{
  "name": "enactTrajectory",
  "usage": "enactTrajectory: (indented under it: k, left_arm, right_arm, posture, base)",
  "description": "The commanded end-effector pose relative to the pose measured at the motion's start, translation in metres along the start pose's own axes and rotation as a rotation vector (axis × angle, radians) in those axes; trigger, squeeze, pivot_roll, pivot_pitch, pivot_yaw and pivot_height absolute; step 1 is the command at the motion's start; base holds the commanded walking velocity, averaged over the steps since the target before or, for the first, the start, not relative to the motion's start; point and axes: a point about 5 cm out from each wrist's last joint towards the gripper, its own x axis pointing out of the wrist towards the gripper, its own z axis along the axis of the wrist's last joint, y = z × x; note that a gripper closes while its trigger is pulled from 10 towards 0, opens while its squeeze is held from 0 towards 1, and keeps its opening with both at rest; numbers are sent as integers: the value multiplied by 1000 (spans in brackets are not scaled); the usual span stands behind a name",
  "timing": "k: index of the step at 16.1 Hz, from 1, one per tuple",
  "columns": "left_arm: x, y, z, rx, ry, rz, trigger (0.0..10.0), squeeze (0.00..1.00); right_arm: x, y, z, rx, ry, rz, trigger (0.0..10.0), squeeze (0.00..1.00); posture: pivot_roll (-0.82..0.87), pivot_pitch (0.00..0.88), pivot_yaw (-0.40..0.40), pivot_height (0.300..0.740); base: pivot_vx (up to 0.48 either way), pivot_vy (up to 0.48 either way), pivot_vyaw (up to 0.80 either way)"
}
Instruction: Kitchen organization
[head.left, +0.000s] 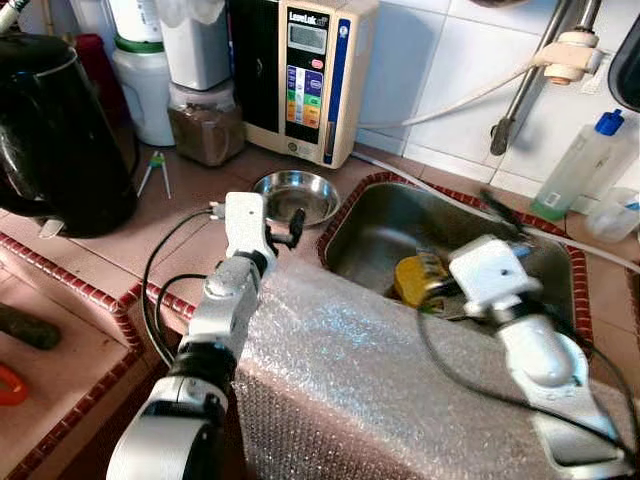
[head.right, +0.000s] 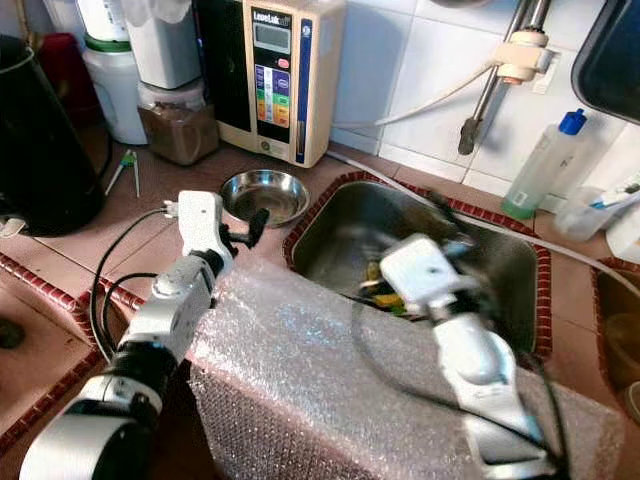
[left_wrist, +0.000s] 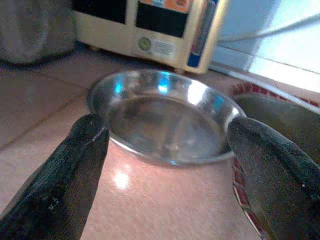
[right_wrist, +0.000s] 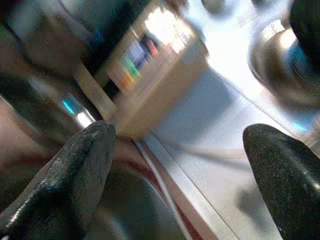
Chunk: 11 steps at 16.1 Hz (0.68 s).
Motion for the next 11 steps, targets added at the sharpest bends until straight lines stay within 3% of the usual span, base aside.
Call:
enactTrajectory:
  k: [1, 3, 5, 11]
  left_arm:
    - [3, 0, 4, -8, -8, 17, 10000, 0]
    - [5, 2, 4, -19, 7, 47, 10000, 0]
    - [11, 1, 6, -44, 31, 93, 10000, 0]
    - [19, -4, 7, -74, 107, 139, 10000, 0]
  right_arm:
    - [-2, 5, 5, 43, -1, 41, 10000, 227]
    - [-8, 21, 16, 86, -16, 112, 10000, 165]
    - [-16, 37, 22, 136, 6, 167, 10000, 165]
    - [-18, 42, 30, 153, 36, 202, 10000, 165]
  posture:
    - [41, 0, -59, 740]
    - [25, 0, -53, 740]
    - [13, 0, -45, 740]
    - [-7, 0, -27, 740]
  base:
    - [0, 0, 0]
    - [0, 0, 0]
    - [0, 0, 0]
    - [0, 0, 0]
